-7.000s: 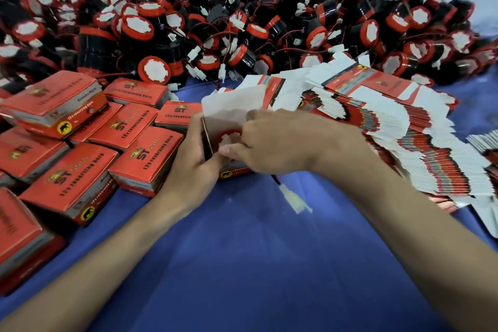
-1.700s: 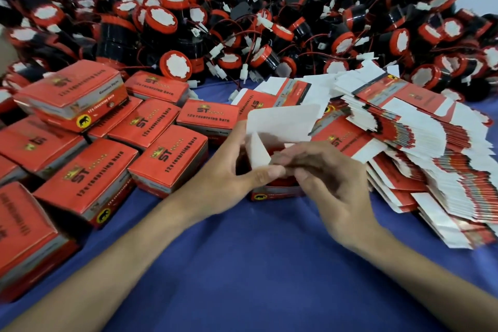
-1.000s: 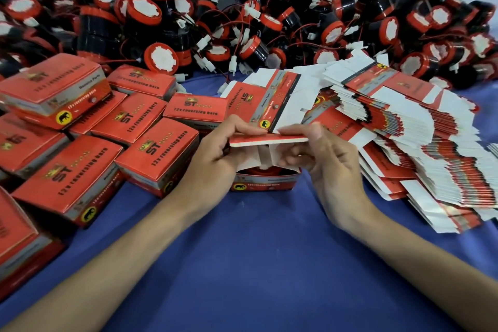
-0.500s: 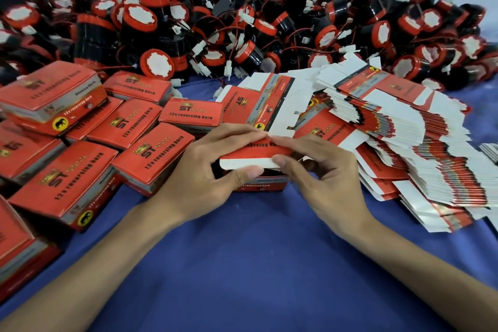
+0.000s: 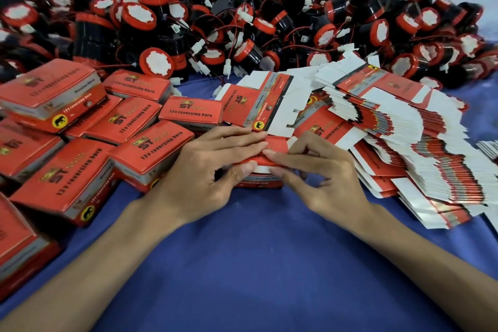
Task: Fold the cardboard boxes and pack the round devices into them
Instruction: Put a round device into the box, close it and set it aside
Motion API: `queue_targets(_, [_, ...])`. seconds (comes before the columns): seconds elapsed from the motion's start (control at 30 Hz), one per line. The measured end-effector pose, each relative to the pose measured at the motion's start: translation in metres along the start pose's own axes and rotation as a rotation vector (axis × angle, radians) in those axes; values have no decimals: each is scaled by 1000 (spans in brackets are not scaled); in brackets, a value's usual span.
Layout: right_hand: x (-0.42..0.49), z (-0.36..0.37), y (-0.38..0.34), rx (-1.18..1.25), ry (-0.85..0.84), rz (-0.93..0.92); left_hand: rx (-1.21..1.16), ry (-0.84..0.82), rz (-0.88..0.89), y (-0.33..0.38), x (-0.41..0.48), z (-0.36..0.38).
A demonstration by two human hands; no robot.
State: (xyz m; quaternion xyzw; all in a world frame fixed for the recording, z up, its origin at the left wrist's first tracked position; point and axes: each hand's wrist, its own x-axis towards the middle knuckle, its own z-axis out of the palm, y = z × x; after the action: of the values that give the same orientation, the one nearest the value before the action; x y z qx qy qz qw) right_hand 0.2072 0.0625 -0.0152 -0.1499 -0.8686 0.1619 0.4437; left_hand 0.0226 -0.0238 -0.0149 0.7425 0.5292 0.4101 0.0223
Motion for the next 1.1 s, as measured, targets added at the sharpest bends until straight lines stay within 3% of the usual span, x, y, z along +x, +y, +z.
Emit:
queue_targets(0.27, [0, 1, 6, 20, 6, -139, 102, -71, 132, -5, -3, 1])
queue_targets(0.43, [0, 1, 12, -164, -46, -271, 241, -5, 215, -9, -3, 5])
queue_targets(0.63, [4, 4, 13, -235, -61, -254, 291, -31, 168, -15, 3, 5])
queue_targets(0.87, [33, 24, 26, -528, -38, -236, 478, 36, 135, -40, 28, 6])
queue_targets(1.0, [46, 17, 25, -377, -203, -243, 431, 7, 81, -41, 24, 7])
queue_targets(1.1, [81, 2, 27, -181, -370, -51, 542, 77, 106, -37, 22, 6])
